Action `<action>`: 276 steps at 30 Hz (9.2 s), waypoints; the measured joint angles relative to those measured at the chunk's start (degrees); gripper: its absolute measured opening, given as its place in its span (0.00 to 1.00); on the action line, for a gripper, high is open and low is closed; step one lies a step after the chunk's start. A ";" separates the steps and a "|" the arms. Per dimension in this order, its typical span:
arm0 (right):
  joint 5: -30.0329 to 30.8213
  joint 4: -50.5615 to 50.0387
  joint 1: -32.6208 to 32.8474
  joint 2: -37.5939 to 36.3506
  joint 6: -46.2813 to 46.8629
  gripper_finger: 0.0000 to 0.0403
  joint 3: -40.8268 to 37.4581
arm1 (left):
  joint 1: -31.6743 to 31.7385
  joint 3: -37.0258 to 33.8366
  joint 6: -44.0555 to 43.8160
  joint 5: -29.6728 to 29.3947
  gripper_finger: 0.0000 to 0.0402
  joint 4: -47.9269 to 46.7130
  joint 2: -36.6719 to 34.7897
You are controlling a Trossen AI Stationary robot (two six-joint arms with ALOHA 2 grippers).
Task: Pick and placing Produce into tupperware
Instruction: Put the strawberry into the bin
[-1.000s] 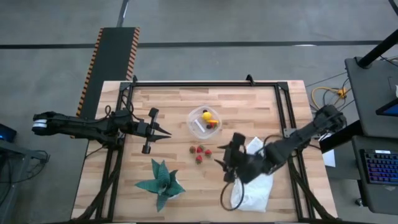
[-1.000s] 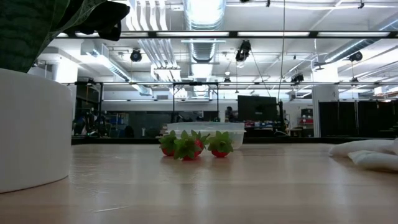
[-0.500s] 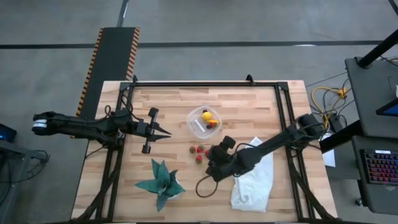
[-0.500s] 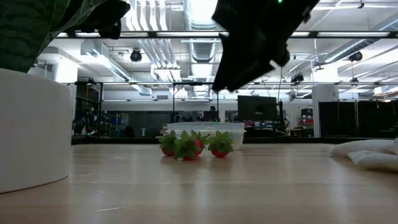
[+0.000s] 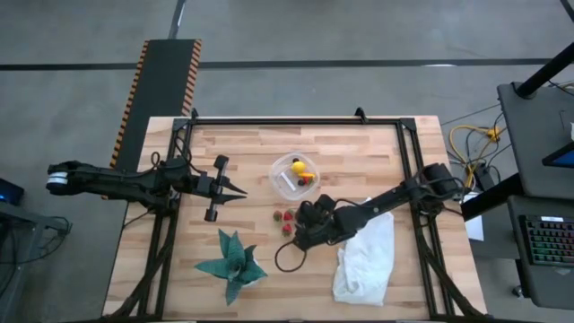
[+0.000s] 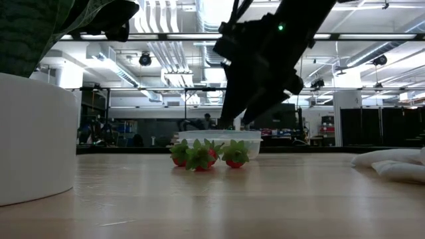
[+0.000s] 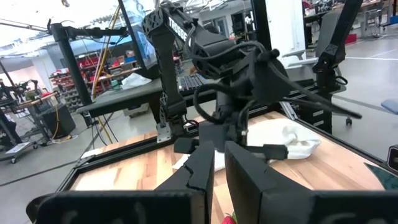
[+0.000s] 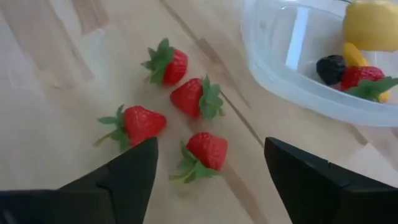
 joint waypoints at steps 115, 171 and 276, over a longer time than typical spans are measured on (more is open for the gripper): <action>-22.70 -3.83 -29.89 -10.53 -33.09 0.02 -1.84 | 0.00 0.00 0.01 0.02 0.06 0.36 0.02; 11.00 12.44 12.35 -50.99 -44.98 0.22 -19.68 | -0.42 17.47 -6.57 0.44 0.06 4.90 17.69; -27.98 49.95 -20.59 -87.69 -44.25 0.15 -71.21 | -5.31 52.78 -9.62 -11.02 0.42 -51.20 59.99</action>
